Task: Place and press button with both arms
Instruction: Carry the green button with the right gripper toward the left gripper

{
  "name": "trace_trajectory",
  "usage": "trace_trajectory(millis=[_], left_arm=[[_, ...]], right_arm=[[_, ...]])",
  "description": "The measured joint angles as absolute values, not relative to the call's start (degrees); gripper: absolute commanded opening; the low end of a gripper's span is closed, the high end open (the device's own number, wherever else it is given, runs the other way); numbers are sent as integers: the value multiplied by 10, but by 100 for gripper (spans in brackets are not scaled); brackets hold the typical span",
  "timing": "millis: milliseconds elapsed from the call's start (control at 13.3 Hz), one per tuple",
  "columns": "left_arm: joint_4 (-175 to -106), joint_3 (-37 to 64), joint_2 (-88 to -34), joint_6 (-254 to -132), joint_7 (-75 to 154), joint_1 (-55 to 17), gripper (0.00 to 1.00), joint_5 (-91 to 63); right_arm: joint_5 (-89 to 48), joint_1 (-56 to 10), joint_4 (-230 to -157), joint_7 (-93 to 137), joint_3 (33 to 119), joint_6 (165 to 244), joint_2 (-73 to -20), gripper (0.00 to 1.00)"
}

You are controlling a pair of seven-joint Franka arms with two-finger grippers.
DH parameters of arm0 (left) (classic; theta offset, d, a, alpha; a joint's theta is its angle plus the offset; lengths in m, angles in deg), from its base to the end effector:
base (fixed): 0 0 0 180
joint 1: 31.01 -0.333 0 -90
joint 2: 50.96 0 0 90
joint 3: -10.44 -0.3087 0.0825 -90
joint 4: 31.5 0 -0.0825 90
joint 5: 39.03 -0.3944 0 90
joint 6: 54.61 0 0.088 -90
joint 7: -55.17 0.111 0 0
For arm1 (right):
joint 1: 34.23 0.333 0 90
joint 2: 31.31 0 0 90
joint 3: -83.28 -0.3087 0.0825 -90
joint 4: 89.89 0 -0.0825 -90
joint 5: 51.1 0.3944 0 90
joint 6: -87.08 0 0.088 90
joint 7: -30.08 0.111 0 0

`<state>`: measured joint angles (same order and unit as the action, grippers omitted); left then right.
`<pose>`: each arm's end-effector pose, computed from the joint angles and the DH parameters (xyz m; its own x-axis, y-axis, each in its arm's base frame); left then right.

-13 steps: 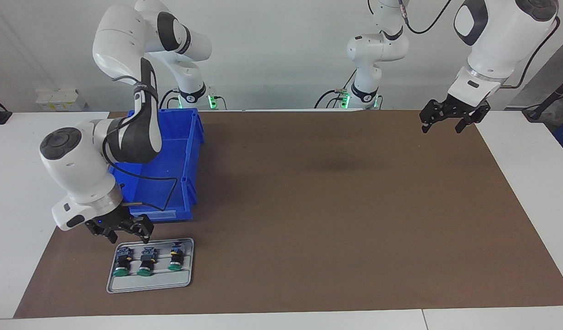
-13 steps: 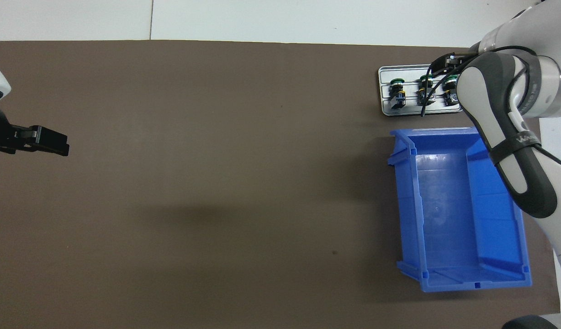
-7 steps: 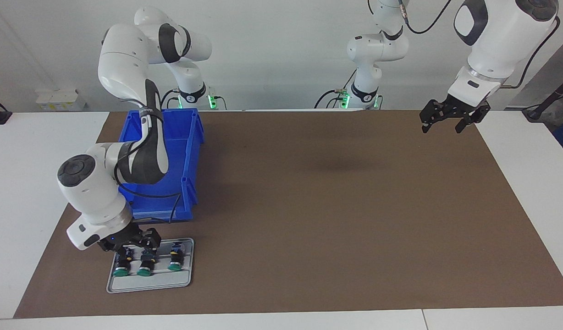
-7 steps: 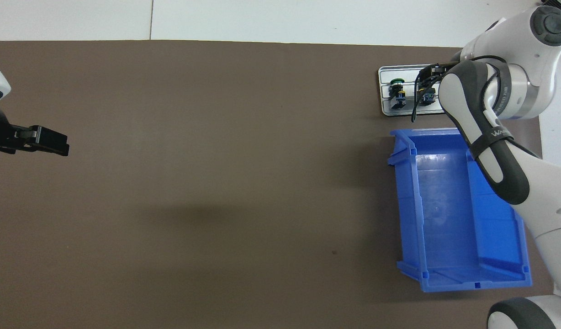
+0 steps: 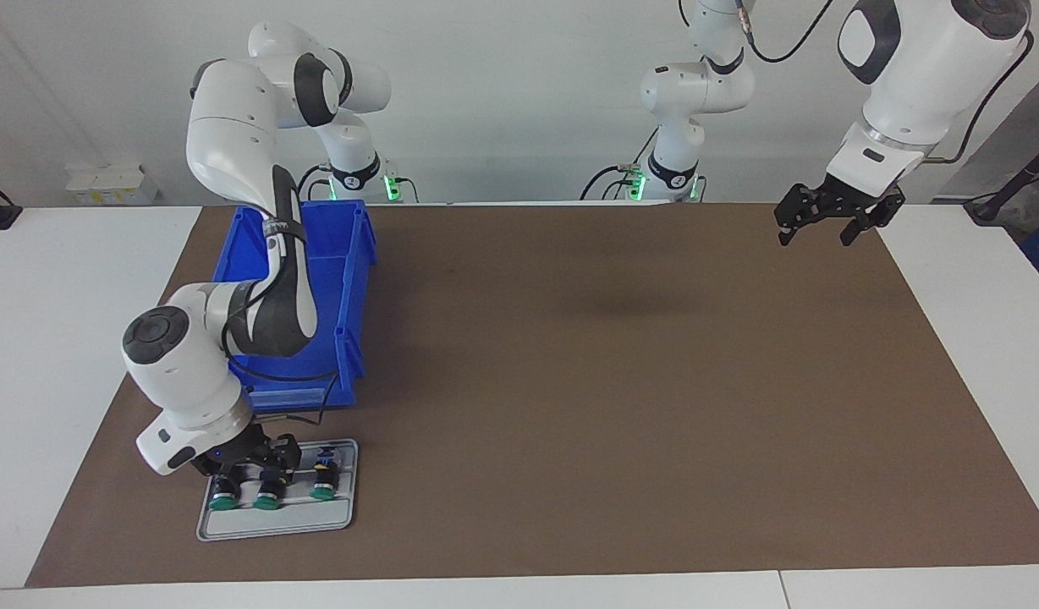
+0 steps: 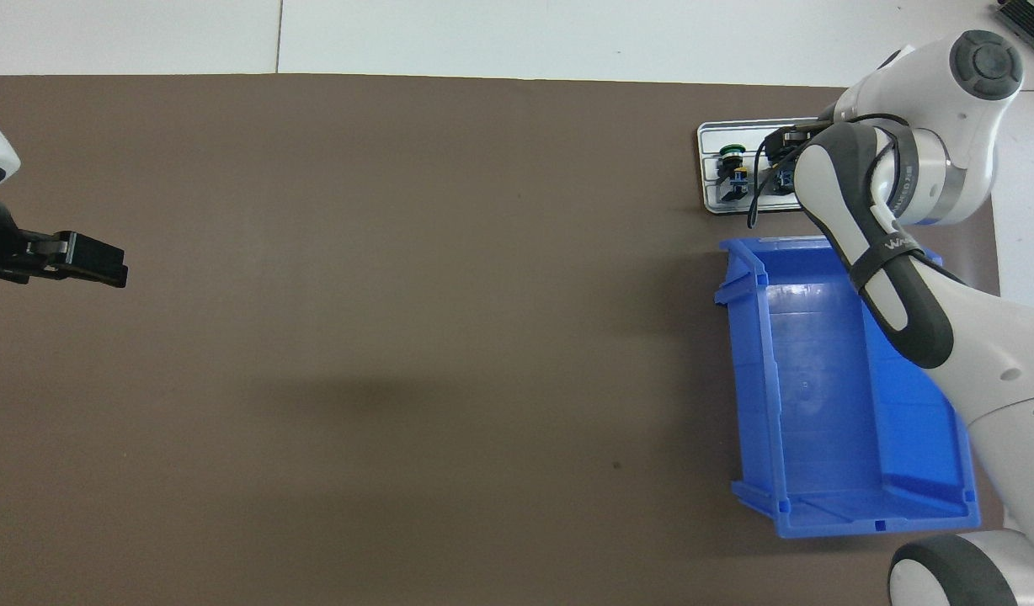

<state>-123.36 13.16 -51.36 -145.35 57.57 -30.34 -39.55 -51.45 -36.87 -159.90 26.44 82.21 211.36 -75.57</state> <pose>0.5661 -0.0324 0.5947 0.9945 -0.1010 -0.0269 -0.1012 -0.9948 -0.0076 0.7735 -0.0253 0.3157 0.9842 0.0325 0.1740 0.0324 -0.9995 0.0036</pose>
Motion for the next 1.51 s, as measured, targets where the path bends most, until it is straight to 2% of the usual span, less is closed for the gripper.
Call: trace_trajectory(millis=[452,527,602,677,1054,1505], left_arm=[[-1234,132,-514,-1453,576,-303,100,-396],[-1234,132,-514,-1453,576,-303,100,-396],[-1234,132,-514,-1453,576,-303,100,-396],[-1234,132,-514,-1453,576,-303,100,-396],[-1234,132,-514,-1453,576,-303,100,-396],[-1234,132,-514,-1453,576,-303,100,-396]], right_arm=[[-514,-369,-1637,264,822,2142,-757,72],[-514,-369,-1640,264,822,2142,-757,58],[-514,-369,-1641,264,822,2142,-757,26],[-514,-369,-1641,264,822,2142,-757,0],[-514,-369,-1641,266,822,2140,-745,0],[-514,-343,-1640,415,818,2076,-676,0]])
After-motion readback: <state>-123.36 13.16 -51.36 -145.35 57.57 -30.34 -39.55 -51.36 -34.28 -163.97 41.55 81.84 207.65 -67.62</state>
